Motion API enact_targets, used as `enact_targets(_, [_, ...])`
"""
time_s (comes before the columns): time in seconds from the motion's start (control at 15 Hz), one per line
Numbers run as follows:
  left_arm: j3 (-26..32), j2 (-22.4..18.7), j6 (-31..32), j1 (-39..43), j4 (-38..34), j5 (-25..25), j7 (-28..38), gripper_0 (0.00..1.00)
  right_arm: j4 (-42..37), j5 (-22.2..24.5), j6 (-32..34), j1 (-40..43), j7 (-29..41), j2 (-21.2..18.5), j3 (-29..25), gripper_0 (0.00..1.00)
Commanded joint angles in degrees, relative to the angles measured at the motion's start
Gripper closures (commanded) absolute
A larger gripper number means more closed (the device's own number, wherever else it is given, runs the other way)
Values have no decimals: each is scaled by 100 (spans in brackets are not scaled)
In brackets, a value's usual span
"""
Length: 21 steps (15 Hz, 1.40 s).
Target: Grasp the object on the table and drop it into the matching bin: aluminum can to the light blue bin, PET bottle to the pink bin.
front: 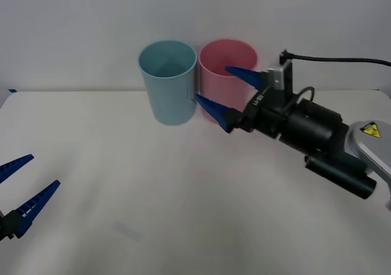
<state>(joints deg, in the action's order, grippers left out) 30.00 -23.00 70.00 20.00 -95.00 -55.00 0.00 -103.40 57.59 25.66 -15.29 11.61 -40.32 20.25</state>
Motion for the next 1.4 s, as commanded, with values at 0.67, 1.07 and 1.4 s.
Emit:
enact_targets(0.67, [0, 0, 0, 0, 0, 0, 0, 0, -250, 42, 2620, 2751, -449, 253, -2702, 0])
enact_targets(1.07, [0, 0, 0, 0, 0, 0, 0, 0, -250, -37, 3244, 3665, -1240, 683, -3607, 0])
enact_targets(1.4, [0, 0, 0, 0, 0, 0, 0, 0, -250, -46, 3358, 4175, -1213, 921, -4073, 0])
